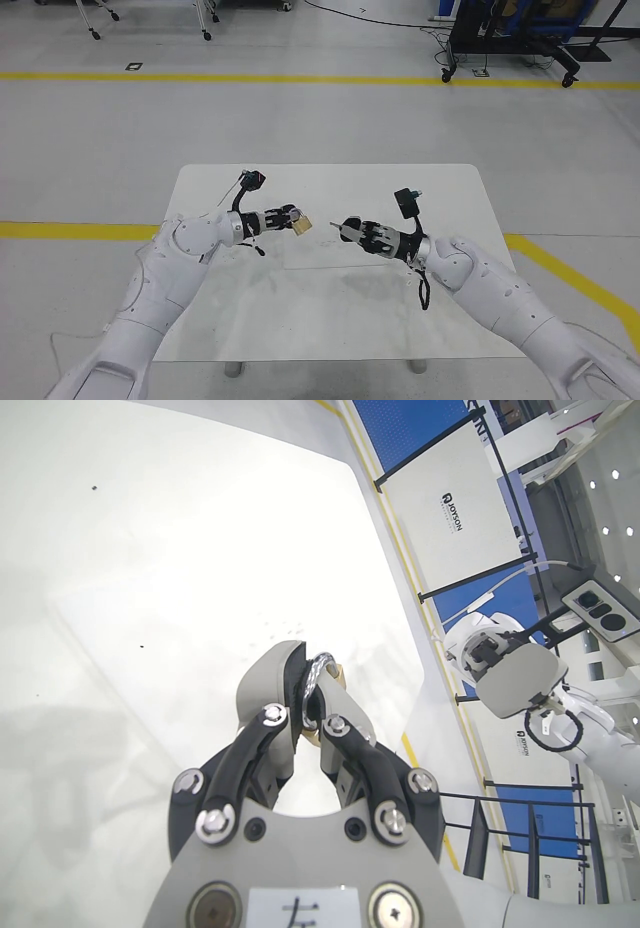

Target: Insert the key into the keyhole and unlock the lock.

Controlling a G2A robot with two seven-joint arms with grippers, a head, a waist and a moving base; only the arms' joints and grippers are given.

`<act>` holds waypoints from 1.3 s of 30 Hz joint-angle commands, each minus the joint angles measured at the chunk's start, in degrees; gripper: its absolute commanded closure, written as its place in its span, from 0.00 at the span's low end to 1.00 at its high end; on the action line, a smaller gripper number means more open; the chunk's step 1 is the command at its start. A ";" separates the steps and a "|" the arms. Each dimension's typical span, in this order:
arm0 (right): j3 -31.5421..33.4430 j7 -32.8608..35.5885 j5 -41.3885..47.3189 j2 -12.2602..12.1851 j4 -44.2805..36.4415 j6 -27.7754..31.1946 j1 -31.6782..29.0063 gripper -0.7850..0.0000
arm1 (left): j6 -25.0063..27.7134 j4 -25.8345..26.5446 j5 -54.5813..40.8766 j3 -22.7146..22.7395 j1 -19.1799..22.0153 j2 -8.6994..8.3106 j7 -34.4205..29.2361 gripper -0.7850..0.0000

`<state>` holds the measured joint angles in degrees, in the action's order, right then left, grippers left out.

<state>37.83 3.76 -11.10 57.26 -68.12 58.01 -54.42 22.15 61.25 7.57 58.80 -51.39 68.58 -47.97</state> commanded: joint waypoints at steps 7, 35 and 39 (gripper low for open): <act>0.05 -0.04 -0.05 -0.04 -0.05 0.00 -0.04 1.00 | -0.78 0.07 -0.17 0.03 -0.54 -0.01 0.30 1.00; -2.47 -5.62 7.63 8.63 7.66 0.00 2.36 1.00 | -13.59 -35.39 -43.68 -9.72 19.90 11.02 -31.24 1.00; -2.47 -5.62 7.63 8.63 7.66 0.00 2.36 1.00 | -13.59 -35.39 -43.68 -9.72 19.90 11.02 -31.24 1.00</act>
<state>35.36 -1.86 -3.47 65.88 -60.45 58.00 -52.06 8.55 25.86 -36.11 49.08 -31.49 79.60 -79.22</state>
